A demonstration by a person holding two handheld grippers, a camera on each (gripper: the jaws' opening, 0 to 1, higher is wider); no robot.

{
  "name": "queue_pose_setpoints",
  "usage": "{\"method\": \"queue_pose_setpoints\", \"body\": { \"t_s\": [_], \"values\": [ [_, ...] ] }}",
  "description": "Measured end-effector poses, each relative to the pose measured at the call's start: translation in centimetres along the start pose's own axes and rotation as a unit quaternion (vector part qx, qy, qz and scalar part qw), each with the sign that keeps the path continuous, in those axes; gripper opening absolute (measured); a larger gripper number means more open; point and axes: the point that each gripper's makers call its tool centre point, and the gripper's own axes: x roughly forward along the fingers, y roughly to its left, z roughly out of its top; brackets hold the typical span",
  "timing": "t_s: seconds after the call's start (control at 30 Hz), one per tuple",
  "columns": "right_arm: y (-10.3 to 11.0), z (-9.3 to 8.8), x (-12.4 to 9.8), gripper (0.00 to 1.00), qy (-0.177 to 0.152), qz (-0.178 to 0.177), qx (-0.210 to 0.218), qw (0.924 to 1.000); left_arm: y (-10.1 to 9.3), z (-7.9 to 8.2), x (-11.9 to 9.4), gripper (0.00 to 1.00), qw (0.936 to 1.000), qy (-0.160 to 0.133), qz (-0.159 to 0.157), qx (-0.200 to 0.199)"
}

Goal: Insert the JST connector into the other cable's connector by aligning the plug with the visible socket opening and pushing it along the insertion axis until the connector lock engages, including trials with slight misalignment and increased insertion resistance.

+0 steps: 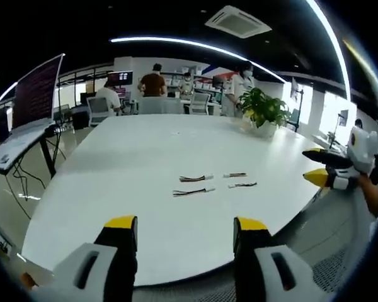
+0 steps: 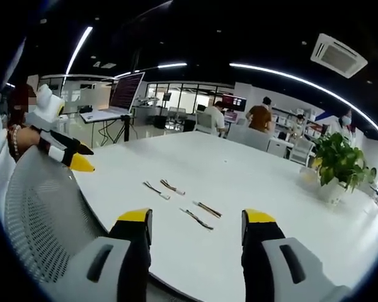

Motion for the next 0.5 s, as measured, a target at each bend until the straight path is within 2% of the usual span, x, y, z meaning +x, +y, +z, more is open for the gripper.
{"method": "queue_pose_setpoints", "body": {
  "t_s": [0.07,0.13,0.27,0.33,0.43,0.5],
  "values": [
    [-0.2,0.5,-0.1,0.56,-0.016,-0.005,-0.004,0.9999,0.0,-0.1,0.1,0.6,1.0,0.003,-0.001,0.001],
    [0.0,0.1,0.1,0.57,-0.003,0.0,-0.002,1.0,-0.1,-0.7,0.0,0.63,0.9997,0.024,-0.007,0.001],
    [0.1,-0.5,0.3,0.57,0.019,0.005,0.0,0.9998,0.1,-0.5,0.1,0.7,0.9996,0.022,0.006,0.018],
    [0.0,-0.4,0.2,0.58,0.017,0.001,-0.001,0.9999,-0.2,-0.7,0.1,0.7,0.9995,0.027,-0.005,0.014],
    [0.0,-0.9,0.4,0.59,0.034,0.003,0.0,0.9994,-0.2,-0.8,0.1,0.7,0.9994,0.031,-0.009,0.017],
    [0.0,-0.4,0.2,0.58,0.021,0.001,-0.003,0.9998,-0.5,-1.0,0.1,0.7,0.999,0.036,-0.02,0.016]
  ]
}}
